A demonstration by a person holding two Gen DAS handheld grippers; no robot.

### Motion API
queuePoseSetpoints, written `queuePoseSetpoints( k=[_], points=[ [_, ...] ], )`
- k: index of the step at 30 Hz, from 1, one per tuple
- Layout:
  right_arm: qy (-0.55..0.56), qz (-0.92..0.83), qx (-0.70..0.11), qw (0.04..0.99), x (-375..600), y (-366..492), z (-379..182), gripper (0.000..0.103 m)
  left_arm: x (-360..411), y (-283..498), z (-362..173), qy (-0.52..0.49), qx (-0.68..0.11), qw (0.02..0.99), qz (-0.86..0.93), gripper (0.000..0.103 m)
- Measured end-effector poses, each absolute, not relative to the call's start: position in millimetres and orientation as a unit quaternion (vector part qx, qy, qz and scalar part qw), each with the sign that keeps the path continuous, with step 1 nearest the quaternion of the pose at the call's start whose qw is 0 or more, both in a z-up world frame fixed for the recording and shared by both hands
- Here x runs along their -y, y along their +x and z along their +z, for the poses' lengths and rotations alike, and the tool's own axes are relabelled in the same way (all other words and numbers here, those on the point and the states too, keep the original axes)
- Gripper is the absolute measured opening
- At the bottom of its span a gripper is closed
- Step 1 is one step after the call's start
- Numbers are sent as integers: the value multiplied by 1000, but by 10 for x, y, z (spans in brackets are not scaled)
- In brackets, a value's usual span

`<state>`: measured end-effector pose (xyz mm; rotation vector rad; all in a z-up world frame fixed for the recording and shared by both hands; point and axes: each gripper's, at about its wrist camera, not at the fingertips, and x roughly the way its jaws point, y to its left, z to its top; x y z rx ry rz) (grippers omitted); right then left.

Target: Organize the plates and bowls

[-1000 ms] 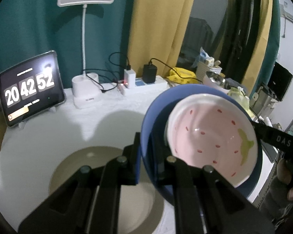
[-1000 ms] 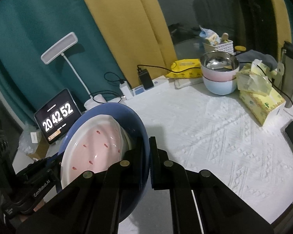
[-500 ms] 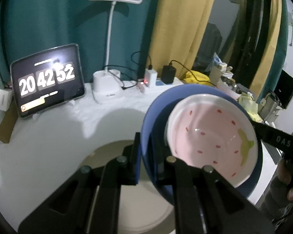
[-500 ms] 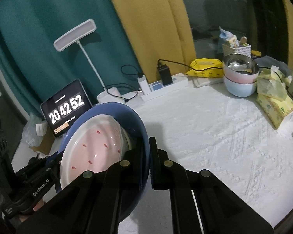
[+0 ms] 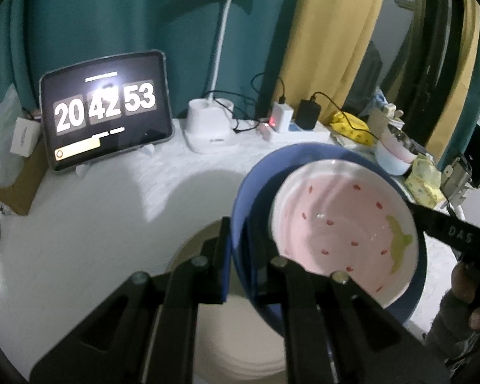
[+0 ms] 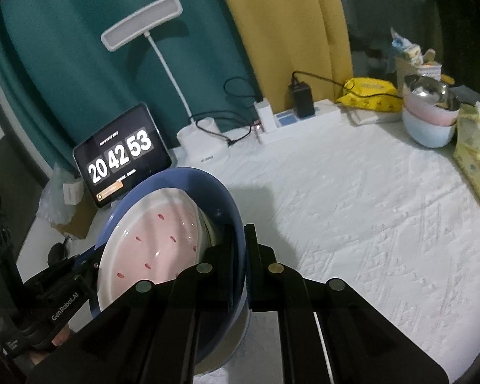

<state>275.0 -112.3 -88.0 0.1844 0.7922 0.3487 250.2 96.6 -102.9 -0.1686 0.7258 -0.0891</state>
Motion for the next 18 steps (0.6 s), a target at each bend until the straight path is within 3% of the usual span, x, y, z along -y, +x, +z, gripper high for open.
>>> queuePoseSetpoints(
  k=[18],
  points=[
    [94, 179, -429, 880, 954, 2888, -1166, 7, -1103, 2540, -1149, -71, -365, 928, -25, 7]
  ],
)
